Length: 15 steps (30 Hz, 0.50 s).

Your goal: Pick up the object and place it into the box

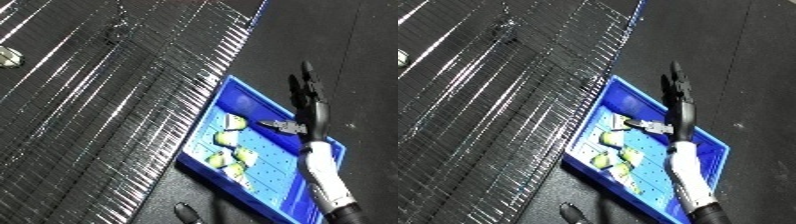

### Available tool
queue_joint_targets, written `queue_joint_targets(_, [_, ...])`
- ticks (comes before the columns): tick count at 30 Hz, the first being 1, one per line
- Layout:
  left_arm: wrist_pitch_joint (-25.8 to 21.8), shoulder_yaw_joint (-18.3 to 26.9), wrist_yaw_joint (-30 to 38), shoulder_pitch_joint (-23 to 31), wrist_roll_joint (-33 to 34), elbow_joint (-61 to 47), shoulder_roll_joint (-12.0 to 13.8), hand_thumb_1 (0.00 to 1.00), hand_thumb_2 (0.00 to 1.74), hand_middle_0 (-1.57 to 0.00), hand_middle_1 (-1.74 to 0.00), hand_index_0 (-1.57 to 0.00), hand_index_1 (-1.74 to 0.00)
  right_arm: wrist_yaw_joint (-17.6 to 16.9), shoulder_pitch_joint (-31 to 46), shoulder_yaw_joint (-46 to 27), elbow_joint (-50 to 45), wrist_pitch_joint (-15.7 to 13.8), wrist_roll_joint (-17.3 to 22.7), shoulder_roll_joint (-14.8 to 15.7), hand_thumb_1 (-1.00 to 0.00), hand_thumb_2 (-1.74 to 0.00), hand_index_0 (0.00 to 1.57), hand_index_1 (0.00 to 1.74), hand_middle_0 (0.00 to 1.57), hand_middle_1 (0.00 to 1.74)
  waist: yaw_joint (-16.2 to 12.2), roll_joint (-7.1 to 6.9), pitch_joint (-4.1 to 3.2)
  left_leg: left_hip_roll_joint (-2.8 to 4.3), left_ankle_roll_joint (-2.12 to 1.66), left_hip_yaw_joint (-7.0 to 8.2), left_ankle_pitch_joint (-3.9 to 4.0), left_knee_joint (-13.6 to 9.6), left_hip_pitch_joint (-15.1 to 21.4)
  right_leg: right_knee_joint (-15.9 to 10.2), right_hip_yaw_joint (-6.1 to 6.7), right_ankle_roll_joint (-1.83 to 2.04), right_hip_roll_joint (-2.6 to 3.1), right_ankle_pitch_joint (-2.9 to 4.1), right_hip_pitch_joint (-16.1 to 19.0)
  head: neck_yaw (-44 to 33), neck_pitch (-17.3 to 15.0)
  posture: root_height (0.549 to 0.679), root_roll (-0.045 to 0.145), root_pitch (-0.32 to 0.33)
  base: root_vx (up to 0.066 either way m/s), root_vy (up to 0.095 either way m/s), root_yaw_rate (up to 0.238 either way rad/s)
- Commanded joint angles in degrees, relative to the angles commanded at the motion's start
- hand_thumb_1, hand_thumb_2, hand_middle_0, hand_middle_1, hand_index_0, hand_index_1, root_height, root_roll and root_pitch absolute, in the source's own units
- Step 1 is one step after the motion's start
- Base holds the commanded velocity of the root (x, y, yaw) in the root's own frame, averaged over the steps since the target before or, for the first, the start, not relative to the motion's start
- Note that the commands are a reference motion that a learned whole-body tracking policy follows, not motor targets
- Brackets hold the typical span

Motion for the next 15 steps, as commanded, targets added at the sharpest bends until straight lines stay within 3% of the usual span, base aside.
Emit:
queue_joint_targets(3, [0.1,-0.1,0.3,0.2,-0.1,-0.3,-0.2,1.00,1.74,-1.57,-1.74,-1.57,-1.74,1.8,-0.3,1.5,-1.9,0.5,-0.7,0.8,0.00,0.00,0.00,0.00,0.00,0.00,0.7,-0.47,-0.07,-0.13,0.01,-0.47,0.15,-0.1,-0.2,0.2,-0.31,-0.15,0.03,-0.15,0.2,-3.0,-0.9,0.668,0.082,-0.047,0.006,0.002,0.091])
queue_joint_targets(10, [0.4,0.0,1.2,0.1,0.8,-0.6,-0.4,1.00,1.74,-1.57,-1.74,-1.57,-1.74,9.6,-1.5,7.1,-5.8,3.6,-2.8,2.8,0.00,0.00,0.00,0.00,0.00,0.00,3.3,-2.31,-0.13,-0.49,0.13,-2.24,0.37,0.3,-1.0,1.2,-1.45,-0.52,-0.01,-0.61,0.7,-10.2,-3.0,0.667,0.080,-0.059,0.008,-0.023,0.167])
queue_joint_targets(15, [0.5,0.4,1.6,-0.4,1.7,-0.5,-0.1,1.00,1.74,-1.57,-1.74,-1.57,-1.74,12.6,-3.1,10.1,-6.5,4.3,-2.6,3.9,0.00,0.00,0.00,0.00,0.00,0.00,5.8,-3.76,0.26,-0.78,0.14,-3.90,1.13,0.1,-1.8,1.7,-2.56,-0.70,-0.01,-0.69,1.1,-16.5,-1.5,0.667,0.074,-0.065,0.000,-0.063,0.230])
